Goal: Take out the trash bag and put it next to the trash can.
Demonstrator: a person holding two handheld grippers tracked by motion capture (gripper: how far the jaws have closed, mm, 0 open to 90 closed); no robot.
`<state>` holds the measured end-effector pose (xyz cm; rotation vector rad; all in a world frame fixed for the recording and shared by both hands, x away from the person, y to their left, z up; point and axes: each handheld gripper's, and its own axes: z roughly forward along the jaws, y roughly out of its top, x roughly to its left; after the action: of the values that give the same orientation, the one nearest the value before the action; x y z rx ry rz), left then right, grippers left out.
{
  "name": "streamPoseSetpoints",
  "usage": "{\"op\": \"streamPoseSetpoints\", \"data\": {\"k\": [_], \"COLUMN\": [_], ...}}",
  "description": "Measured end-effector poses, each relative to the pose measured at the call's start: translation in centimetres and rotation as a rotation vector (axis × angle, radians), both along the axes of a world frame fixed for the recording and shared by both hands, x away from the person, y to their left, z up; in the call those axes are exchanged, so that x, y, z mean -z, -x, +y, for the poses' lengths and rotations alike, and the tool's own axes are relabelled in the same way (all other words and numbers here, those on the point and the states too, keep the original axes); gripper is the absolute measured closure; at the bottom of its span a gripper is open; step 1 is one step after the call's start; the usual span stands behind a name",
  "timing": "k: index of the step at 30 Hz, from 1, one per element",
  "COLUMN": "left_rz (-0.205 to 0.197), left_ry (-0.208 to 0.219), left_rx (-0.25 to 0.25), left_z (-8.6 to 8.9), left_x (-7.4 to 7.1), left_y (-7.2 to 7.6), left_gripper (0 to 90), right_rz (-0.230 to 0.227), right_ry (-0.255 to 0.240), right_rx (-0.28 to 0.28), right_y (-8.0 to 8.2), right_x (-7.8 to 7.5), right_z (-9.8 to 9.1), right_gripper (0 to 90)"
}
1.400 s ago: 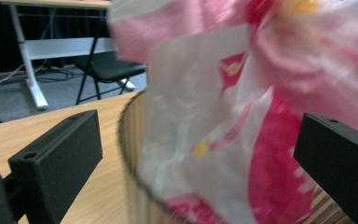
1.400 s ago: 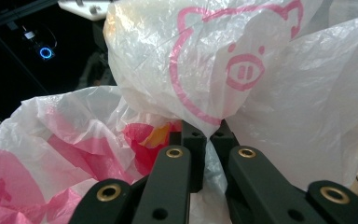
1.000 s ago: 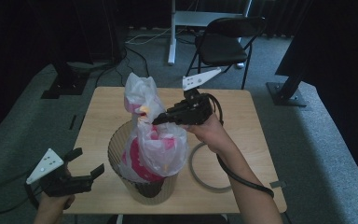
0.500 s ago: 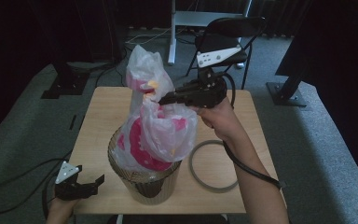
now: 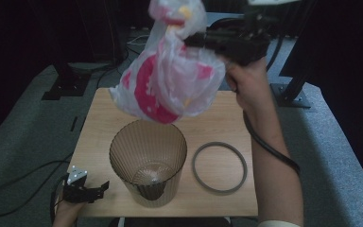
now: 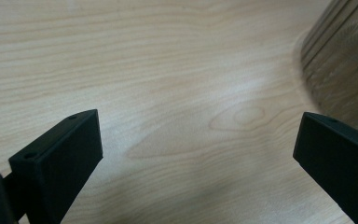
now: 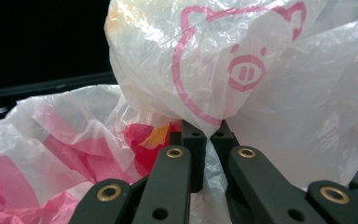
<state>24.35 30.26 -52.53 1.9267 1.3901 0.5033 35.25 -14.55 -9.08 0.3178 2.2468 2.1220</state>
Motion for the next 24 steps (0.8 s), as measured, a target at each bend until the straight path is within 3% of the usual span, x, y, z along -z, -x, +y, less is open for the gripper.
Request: {"op": "streamPoseSetpoints", "data": {"k": [4, 8, 16, 24], "left_rz": [0.002, 0.004, 0.015, 0.022], "left_ry": [0.003, 0.004, -0.002, -0.007], "left_rx": [-0.002, -0.002, -0.003, 0.004], "left_z": [-0.1, -0.2, -0.3, -0.5], "left_x": [0.0, 0.1, 0.3, 0.5], "left_y": [-0.1, -0.2, -0.2, -0.3], "left_gripper": [1.2, 1.3, 1.3, 1.2], "right_rz": [-0.029, 0.009, 0.137, 0.265], "right_ry": [0.004, 0.021, 0.077, 0.127], "right_rx": [0.105, 0.172, 0.272, 0.308], "right_y": [-0.3, -1.8, -6.0, -9.5], "right_x": [-1.7, -0.9, 4.8, 11.1], "right_z": [-1.8, -3.2, -4.7, -4.7], "right_gripper": [89.3, 89.3, 89.3, 89.2]}}
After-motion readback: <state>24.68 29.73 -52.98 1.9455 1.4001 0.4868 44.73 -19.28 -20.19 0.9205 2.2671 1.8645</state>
